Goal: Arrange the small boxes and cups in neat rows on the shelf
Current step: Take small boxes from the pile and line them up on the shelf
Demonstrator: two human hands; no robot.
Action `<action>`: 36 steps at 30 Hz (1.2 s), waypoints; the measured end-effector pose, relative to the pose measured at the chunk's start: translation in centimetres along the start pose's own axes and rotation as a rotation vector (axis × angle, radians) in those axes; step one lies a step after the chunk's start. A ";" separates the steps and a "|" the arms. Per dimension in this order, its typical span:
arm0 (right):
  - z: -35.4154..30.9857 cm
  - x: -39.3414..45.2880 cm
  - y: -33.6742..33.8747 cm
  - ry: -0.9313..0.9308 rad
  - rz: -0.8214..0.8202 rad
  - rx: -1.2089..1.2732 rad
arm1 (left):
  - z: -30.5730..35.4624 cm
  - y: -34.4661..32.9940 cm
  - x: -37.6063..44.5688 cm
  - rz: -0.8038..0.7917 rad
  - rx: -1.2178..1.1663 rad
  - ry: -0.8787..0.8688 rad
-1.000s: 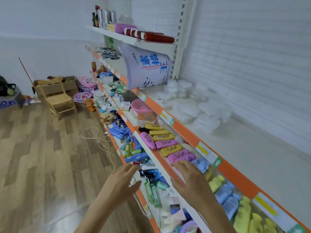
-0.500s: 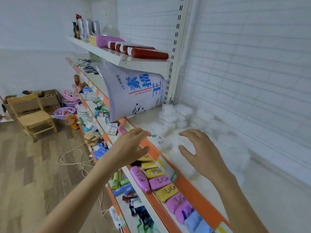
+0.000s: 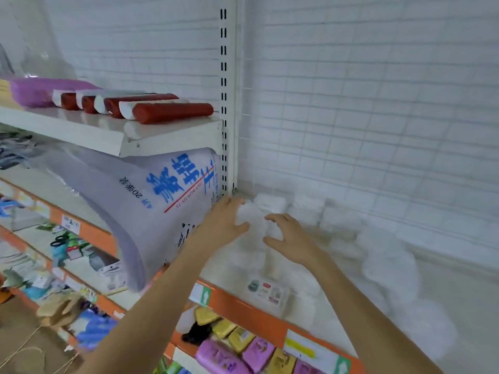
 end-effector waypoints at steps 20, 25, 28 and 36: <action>1.2 2.6 -3.0 -0.101 0.156 0.158 | -4.5 -4.9 2.4 -0.134 -0.452 0.010; 1.3 2.6 -2.5 -0.074 0.173 0.252 | -4.3 -3.9 2.3 -0.039 -0.506 -0.012; 1.2 2.4 -2.4 -0.066 0.150 0.330 | -3.2 -2.5 2.6 0.009 -0.541 -0.068; 2.6 0.8 0.9 -0.124 0.226 0.382 | -2.3 -1.0 2.5 0.075 -0.718 -0.001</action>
Point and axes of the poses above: each hand's wrist, its own x-axis towards the middle knuckle, its own y-axis out of the back of the hand, z = x × y, the point moved 7 cm from there along x, towards the middle knuckle, and after that the axes turned 6 degrees about z, right-handed, at the moved point
